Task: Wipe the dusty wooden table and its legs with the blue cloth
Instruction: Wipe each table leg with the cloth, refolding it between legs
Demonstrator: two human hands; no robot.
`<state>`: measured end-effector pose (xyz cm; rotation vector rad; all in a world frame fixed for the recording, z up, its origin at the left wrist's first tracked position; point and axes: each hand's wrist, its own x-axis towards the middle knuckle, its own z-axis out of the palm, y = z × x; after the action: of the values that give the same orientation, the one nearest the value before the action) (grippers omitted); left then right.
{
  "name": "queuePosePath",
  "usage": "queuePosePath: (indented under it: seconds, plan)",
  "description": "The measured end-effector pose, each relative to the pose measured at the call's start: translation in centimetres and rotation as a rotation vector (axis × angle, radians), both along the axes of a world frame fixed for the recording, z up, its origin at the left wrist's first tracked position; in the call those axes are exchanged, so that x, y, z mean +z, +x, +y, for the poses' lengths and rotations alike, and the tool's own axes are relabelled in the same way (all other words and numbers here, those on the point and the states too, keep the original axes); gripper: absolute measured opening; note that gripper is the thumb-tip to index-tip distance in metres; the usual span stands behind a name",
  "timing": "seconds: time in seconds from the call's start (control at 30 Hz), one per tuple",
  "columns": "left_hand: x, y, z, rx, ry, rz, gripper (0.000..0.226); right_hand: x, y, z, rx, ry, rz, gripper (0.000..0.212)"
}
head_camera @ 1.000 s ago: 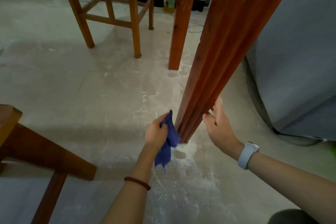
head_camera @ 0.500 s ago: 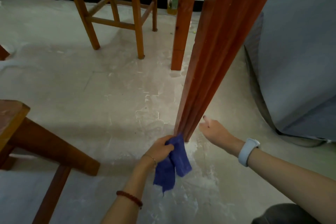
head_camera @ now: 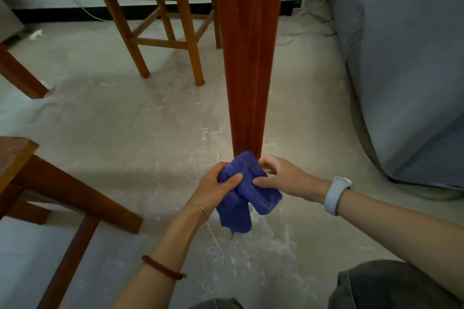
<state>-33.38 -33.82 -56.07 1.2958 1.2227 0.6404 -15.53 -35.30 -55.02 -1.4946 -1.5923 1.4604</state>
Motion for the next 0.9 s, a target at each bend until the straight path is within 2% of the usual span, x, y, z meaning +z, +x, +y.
queuePosePath:
  seconds: [0.07,0.13,0.2,0.27,0.33,0.4,0.43,0.47,0.5,0.53,0.57,0.6,0.67,0.73,0.83,0.9]
  plan:
    - [0.6,1.5,-0.2,-0.038,-0.005,-0.006,0.015,0.4,1.4,-0.1,-0.018,0.094,-0.128,0.013]
    - [1.0,3.0,-0.4,-0.092,-0.043,-0.026,0.022,-0.1,3.1,-0.4,-0.110,0.203,-0.222,0.021]
    - [1.3,4.4,-0.7,-0.135,-0.155,-0.047,0.029,-0.1,5.1,-1.3,-0.252,0.282,-0.199,0.028]
    - [1.6,5.8,-0.9,-0.112,-0.296,-0.107,0.035,-0.3,6.8,-2.6,-0.278,0.345,-0.181,0.028]
    - [1.8,6.9,-0.9,-0.032,-0.393,-0.221,0.045,-0.5,8.1,-4.1,-0.139,0.390,-0.229,0.024]
    - [1.9,7.4,-0.8,0.052,-0.503,-0.456,0.053,-0.9,8.9,-5.5,0.113,0.423,-0.290,0.017]
    - [2.1,7.4,-0.8,0.089,-0.558,-0.589,0.056,-1.3,9.3,-6.0,0.248,0.452,-0.311,0.020]
    - [2.4,7.5,-0.9,0.116,-0.596,-0.684,0.057,-1.6,9.5,-6.3,0.369,0.491,-0.328,0.031]
    - [2.6,7.8,-1.1,0.133,-0.602,-0.715,0.051,-2.0,9.8,-6.3,0.454,0.525,-0.330,0.039]
    - [2.4,8.1,-1.4,0.146,-0.570,-0.666,0.037,-2.1,9.9,-6.2,0.498,0.547,-0.315,0.044]
    - [2.3,8.6,-1.7,0.165,-0.509,-0.542,0.022,-2.2,10.1,-5.9,0.499,0.554,-0.280,0.046]
    - [2.0,9.1,-2.1,0.181,-0.440,-0.395,0.019,-2.4,10.3,-5.6,0.446,0.547,-0.226,0.047]
    - [1.6,10.0,-2.6,0.200,-0.344,-0.200,0.028,-3.0,10.8,-4.8,0.228,0.497,-0.073,0.042]
    - [1.8,10.6,-3.1,0.231,-0.306,-0.202,0.031,-3.4,11.3,-3.8,0.097,0.424,0.026,0.037]
    - [2.6,11.4,-3.4,0.330,-0.235,-0.310,0.027,-3.6,11.3,-2.7,0.150,0.100,0.271,0.069]
    - [2.9,12.0,-3.4,0.393,-0.147,-0.289,0.021,-3.5,11.0,-2.2,0.119,-0.090,0.488,0.065]
